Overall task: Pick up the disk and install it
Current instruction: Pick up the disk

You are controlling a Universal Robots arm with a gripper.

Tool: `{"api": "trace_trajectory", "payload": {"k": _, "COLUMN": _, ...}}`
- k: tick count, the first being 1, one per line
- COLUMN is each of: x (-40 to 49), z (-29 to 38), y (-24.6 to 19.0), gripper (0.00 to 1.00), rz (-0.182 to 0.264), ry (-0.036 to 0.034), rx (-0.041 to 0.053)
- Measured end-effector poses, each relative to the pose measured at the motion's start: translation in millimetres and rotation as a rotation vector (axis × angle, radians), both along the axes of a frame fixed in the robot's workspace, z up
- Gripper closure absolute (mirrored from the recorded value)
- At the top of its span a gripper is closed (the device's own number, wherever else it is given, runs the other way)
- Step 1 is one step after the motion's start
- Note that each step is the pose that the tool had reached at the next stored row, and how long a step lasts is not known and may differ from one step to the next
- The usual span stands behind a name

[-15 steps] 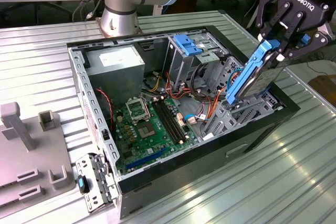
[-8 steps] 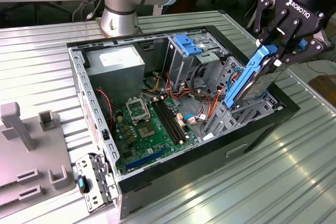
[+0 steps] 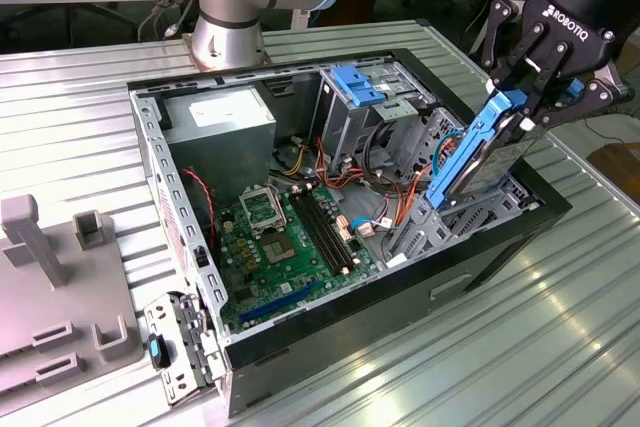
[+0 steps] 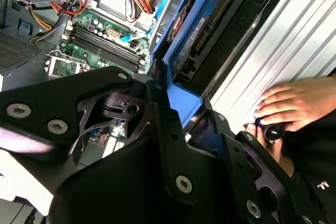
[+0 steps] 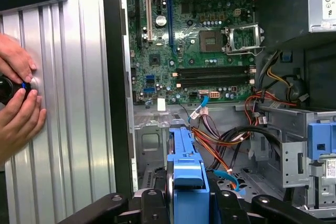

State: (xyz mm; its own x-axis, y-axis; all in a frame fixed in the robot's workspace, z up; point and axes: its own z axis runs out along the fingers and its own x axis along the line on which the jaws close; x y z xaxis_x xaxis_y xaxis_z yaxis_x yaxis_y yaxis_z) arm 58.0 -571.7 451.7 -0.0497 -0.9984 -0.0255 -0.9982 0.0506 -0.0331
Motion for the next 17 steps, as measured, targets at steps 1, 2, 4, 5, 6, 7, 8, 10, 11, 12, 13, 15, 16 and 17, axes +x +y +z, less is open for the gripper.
{"api": "trace_trajectory", "payload": {"k": 1, "x": 0.0, "z": -1.2, "y": -0.4, "gripper": 0.63, "rz": 0.0, "ry": 0.0, "rx": -0.0001}}
{"api": "trace_trajectory", "payload": {"k": 2, "x": 0.0, "z": -1.7, "y": -0.6, "gripper": 0.63, "rz": 0.0, "ry": 0.0, "rx": -0.0003}}
{"api": "trace_trajectory", "payload": {"k": 4, "x": -0.1, "z": -3.3, "y": -1.2, "gripper": 0.63, "rz": 0.0, "ry": 0.0001, "rx": -0.0002}}
{"api": "trace_trajectory", "payload": {"k": 5, "x": 0.0, "z": -4.2, "y": -1.6, "gripper": 0.63, "rz": 0.0, "ry": 0.0, "rx": -0.0002}}
{"api": "trace_trajectory", "payload": {"k": 6, "x": 0.0, "z": -4.2, "y": -1.6, "gripper": 0.63, "rz": 0.0, "ry": 0.0001, "rx": -0.0002}}
{"api": "trace_trajectory", "payload": {"k": 7, "x": 0.0, "z": -3.5, "y": -1.7, "gripper": 0.63, "rz": 0.0, "ry": 0.0002, "rx": 0.0002}}
{"api": "trace_trajectory", "payload": {"k": 8, "x": 0.0, "z": -2.4, "y": -1.7, "gripper": 0.63, "rz": 0.0, "ry": 0.0002, "rx": 0.0007}}
{"api": "trace_trajectory", "payload": {"k": 10, "x": 0.0, "z": -0.5, "y": -1.7, "gripper": 0.63, "rz": 0.0, "ry": 0.0004, "rx": 0.0004}}
{"api": "trace_trajectory", "payload": {"k": 11, "x": 0.0, "z": -0.4, "y": -1.6, "gripper": 0.63, "rz": 0.0, "ry": 0.0005, "rx": 0.0002}}
{"api": "trace_trajectory", "payload": {"k": 12, "x": 0.0, "z": -0.4, "y": -1.6, "gripper": 0.63, "rz": 0.0, "ry": 0.0005, "rx": 0.0002}}
{"api": "trace_trajectory", "payload": {"k": 13, "x": 0.0, "z": -0.4, "y": -1.6, "gripper": 0.63, "rz": 0.0, "ry": 0.0006, "rx": 0.0001}}
{"api": "trace_trajectory", "payload": {"k": 15, "x": 0.0, "z": -0.3, "y": -1.6, "gripper": 0.63, "rz": 0.001, "ry": 0.0006, "rx": 0.0001}}
{"api": "trace_trajectory", "payload": {"k": 16, "x": 0.0, "z": -0.3, "y": -1.6, "gripper": 0.63, "rz": 0.003, "ry": 0.0007, "rx": 0.0001}}
{"api": "trace_trajectory", "payload": {"k": 17, "x": 0.0, "z": -0.4, "y": -1.6, "gripper": 0.63, "rz": 0.004, "ry": 0.0007, "rx": 0.0005}}
